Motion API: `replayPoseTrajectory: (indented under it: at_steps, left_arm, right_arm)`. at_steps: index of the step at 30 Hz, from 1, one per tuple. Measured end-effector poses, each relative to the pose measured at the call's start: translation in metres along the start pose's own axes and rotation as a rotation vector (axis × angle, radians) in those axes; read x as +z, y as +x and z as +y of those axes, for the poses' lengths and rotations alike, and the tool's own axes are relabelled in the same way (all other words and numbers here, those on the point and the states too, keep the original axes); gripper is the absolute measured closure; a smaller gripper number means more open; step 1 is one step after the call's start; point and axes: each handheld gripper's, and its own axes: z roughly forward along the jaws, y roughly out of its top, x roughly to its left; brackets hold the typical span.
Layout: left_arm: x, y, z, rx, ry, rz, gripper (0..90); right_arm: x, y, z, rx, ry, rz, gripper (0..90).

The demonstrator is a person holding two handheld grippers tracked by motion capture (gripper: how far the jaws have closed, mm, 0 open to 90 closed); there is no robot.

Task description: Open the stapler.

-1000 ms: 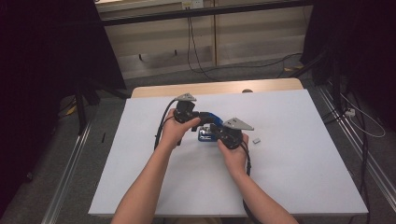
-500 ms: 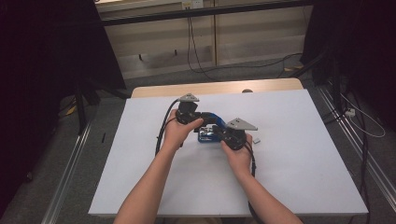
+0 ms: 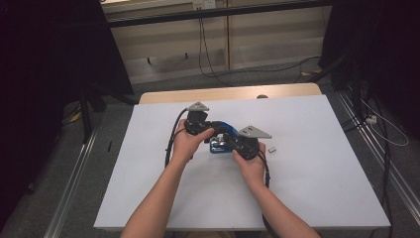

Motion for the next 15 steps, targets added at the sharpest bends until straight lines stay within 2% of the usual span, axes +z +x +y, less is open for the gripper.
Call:
replayPoseTrajectory:
  at_steps: [1,5,9,15]
  left_arm:
    - [0.0,0.001,-0.001,0.001,-0.003,-0.003,63.0]
    - [0.001,0.007,-0.002,0.046,-0.02,-0.021,62.5]
    - [0.002,0.011,-0.004,0.059,-0.039,-0.022,62.0]
    - [-0.001,0.015,-0.003,0.041,-0.065,-0.035,57.7]
  right_arm:
    - [0.001,0.0,0.0,-0.001,0.0,-0.001,90.0]
    - [0.004,0.002,0.001,0.003,-0.005,-0.013,90.0]
    - [0.007,0.005,0.004,-0.004,-0.021,-0.026,90.0]
    - [0.007,0.007,0.007,-0.011,-0.037,-0.034,90.0]
